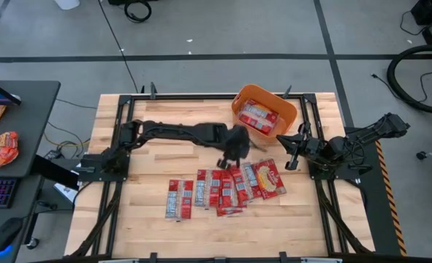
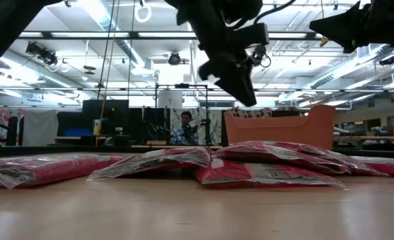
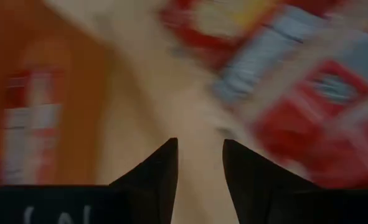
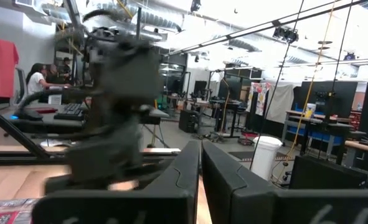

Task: Sort popcorn bags into baskets
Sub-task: Put the red popcorn bag into the orange bin

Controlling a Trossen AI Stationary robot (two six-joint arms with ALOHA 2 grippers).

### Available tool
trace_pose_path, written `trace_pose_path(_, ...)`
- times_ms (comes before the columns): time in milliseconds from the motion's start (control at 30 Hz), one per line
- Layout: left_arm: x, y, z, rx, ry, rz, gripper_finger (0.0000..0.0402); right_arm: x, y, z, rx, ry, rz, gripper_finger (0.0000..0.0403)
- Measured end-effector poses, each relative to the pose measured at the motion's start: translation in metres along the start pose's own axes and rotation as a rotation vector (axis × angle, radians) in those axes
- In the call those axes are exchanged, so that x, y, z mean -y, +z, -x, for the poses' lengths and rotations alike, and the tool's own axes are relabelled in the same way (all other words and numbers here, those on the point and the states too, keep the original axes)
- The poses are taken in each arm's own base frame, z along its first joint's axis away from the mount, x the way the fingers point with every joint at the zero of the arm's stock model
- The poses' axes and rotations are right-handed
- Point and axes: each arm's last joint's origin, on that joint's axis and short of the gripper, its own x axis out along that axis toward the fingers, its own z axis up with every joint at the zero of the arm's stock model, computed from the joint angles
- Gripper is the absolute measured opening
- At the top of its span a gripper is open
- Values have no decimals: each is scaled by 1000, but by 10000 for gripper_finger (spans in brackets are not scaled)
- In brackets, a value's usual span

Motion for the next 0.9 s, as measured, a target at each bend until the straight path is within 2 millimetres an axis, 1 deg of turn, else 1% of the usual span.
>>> trace_pose_path(167,38,0,-17,-44,-66,-90,130,0,0,0,3,0,-7,25)
trace_pose_path(267,57,0,-25,-76,3,-192,134,0,0,0,4,0,-18,25)
trace_pose_path(367,70,-1,-28,-144,65,-298,152,0,1,0,5,0,-22,25)
trace_pose_path(500,82,-2,-30,-171,68,-373,184,0,1,0,5,0,-22,25)
trace_pose_path(600,83,-3,-33,-172,114,-389,199,0,1,0,5,0,-21,25)
trace_pose_path(700,85,-8,-40,-160,137,-399,200,0,1,0,5,1,-21,25)
trace_pose_path(900,90,-20,-51,-167,155,-464,190,0,1,0,6,3,-20,25)
